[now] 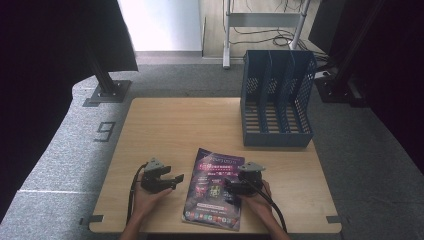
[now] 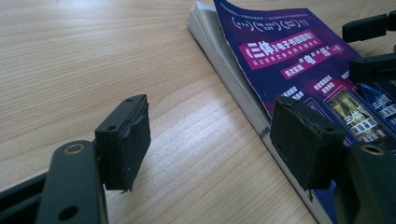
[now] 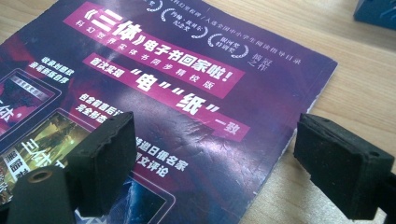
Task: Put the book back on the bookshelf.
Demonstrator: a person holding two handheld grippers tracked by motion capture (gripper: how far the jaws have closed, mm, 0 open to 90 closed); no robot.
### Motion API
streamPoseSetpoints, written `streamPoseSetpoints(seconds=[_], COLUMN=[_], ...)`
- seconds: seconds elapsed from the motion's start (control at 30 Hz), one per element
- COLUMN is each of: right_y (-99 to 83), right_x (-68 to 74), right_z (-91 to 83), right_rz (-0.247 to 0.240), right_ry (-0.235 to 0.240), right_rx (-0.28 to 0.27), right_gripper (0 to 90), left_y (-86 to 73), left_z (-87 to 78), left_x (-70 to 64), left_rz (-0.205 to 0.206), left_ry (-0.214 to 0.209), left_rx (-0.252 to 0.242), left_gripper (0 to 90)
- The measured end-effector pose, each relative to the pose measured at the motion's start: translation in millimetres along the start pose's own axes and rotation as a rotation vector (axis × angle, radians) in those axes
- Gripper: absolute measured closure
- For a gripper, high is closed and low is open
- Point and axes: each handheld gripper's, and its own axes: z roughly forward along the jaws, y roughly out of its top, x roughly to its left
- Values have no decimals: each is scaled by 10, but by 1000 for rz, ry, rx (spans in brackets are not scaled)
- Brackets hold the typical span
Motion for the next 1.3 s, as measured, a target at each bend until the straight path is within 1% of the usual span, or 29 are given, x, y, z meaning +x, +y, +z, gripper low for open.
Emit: streamPoseSetpoints(seconds=[0.1,0.23,0.43,0.47,0.63,0.9,1.0,1.17,1.3], right_y=[-2,-5,-3,-3,-7,-19,-23,-25,-25], right_x=[-13,-9,-11,-11,-11,-11,-6,-5,-5], right_z=[3,1,1,2,2,1,1,1,1], right_rz=[10,7,4,3,2,1,4,2,1], right_ry=[11,9,10,11,10,9,8,7,7], right_rx=[3,2,4,4,2,-4,-7,-8,-8], right_gripper=[133,135,135,134,135,135,135,135,135], left_y=[1,5,17,17,20,23,23,12,5], left_z=[12,32,106,106,164,225,245,301,335], left_x=[-15,-49,-145,-145,-214,-266,-287,-324,-335], left_rz=[5,10,29,29,35,21,21,30,25], left_ry=[5,3,10,10,-1,-28,-26,-20,-20], left_rx=[2,4,14,14,25,40,44,66,79], left_gripper=[291,291,291,291,290,291,290,284,274])
